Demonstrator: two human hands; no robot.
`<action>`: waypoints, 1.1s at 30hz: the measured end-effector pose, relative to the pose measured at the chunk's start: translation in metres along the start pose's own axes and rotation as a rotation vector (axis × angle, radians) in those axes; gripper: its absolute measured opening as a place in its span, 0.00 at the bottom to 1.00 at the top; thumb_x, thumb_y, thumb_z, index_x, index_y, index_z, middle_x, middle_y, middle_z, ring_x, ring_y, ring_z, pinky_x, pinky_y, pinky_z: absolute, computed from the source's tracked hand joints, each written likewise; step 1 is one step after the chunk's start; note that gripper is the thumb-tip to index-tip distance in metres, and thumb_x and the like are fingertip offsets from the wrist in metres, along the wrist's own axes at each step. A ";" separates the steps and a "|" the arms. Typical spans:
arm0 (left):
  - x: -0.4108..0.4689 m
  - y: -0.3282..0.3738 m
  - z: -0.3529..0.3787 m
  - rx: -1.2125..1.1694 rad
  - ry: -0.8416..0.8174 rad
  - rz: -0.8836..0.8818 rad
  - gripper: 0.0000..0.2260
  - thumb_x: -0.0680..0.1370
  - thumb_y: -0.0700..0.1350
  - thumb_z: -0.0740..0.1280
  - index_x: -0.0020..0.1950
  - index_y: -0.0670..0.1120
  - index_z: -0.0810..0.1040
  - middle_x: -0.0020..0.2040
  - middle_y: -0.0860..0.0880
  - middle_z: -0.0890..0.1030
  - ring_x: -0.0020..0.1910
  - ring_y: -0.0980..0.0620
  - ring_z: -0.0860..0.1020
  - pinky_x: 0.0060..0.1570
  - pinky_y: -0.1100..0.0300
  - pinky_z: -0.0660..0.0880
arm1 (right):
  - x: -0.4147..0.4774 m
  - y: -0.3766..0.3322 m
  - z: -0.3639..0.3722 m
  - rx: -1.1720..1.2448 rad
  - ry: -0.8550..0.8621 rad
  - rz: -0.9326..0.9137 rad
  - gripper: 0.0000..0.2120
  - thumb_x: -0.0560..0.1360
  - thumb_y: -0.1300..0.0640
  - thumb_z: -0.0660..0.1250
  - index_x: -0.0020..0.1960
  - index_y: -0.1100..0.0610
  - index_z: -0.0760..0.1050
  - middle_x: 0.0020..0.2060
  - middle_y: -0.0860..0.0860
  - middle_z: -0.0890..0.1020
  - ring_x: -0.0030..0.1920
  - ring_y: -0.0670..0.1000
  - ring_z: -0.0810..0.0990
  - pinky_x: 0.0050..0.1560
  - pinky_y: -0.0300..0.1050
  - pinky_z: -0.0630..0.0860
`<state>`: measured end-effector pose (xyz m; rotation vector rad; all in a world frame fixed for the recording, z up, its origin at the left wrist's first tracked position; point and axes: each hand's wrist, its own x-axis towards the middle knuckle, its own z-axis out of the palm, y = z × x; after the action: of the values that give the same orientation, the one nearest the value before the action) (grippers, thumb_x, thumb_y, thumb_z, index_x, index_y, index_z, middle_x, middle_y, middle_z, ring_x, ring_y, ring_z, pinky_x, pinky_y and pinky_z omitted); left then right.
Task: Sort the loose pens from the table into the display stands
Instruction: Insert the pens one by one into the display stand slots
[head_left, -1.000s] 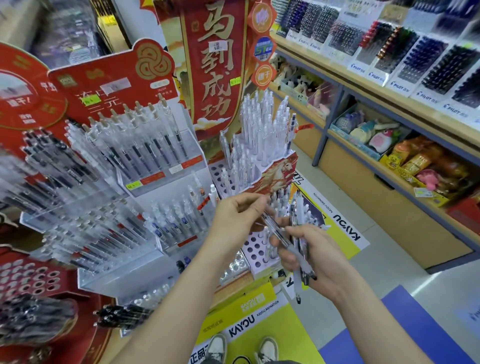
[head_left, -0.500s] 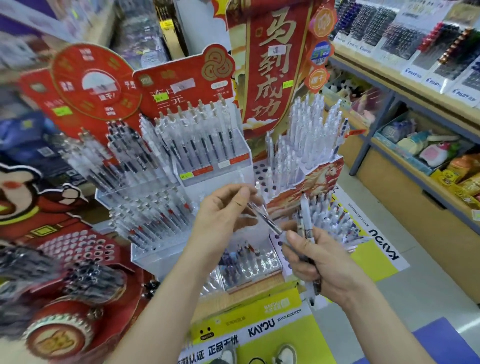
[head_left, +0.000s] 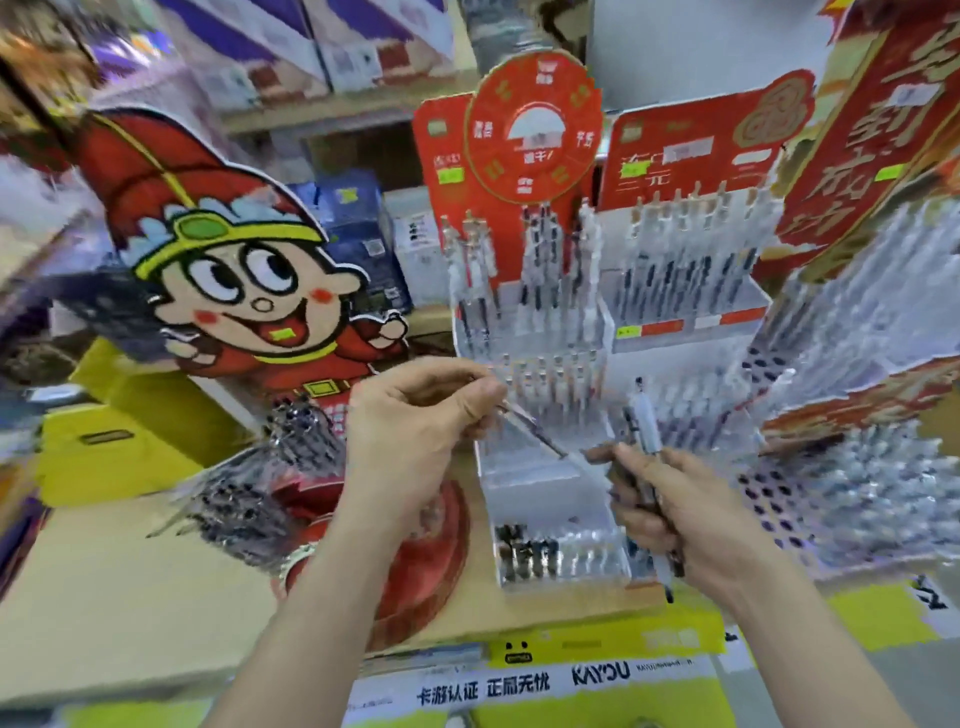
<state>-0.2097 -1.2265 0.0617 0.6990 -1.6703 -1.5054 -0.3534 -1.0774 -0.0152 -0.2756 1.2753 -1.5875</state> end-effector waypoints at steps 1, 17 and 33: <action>0.002 0.003 -0.023 0.047 0.014 0.033 0.02 0.65 0.44 0.74 0.34 0.50 0.85 0.30 0.50 0.82 0.29 0.53 0.79 0.31 0.63 0.77 | 0.004 0.005 0.015 0.002 0.000 0.012 0.15 0.72 0.55 0.65 0.51 0.64 0.78 0.29 0.52 0.69 0.22 0.45 0.60 0.22 0.37 0.50; 0.002 -0.036 -0.253 0.499 0.082 0.032 0.10 0.70 0.38 0.75 0.36 0.53 0.81 0.32 0.60 0.81 0.31 0.63 0.75 0.34 0.71 0.70 | 0.050 0.070 0.185 -0.071 -0.047 -0.002 0.13 0.81 0.54 0.59 0.59 0.56 0.79 0.29 0.53 0.68 0.22 0.47 0.60 0.21 0.34 0.56; 0.042 -0.072 -0.257 0.527 0.223 0.026 0.10 0.76 0.38 0.69 0.45 0.54 0.81 0.40 0.52 0.84 0.40 0.54 0.81 0.43 0.60 0.79 | 0.061 0.072 0.198 -0.055 -0.031 -0.009 0.14 0.77 0.58 0.62 0.61 0.54 0.79 0.33 0.55 0.75 0.26 0.50 0.70 0.21 0.37 0.64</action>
<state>-0.0274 -1.4164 0.0002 1.0722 -1.9016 -0.9238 -0.2005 -1.2353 -0.0174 -0.3403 1.2968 -1.5514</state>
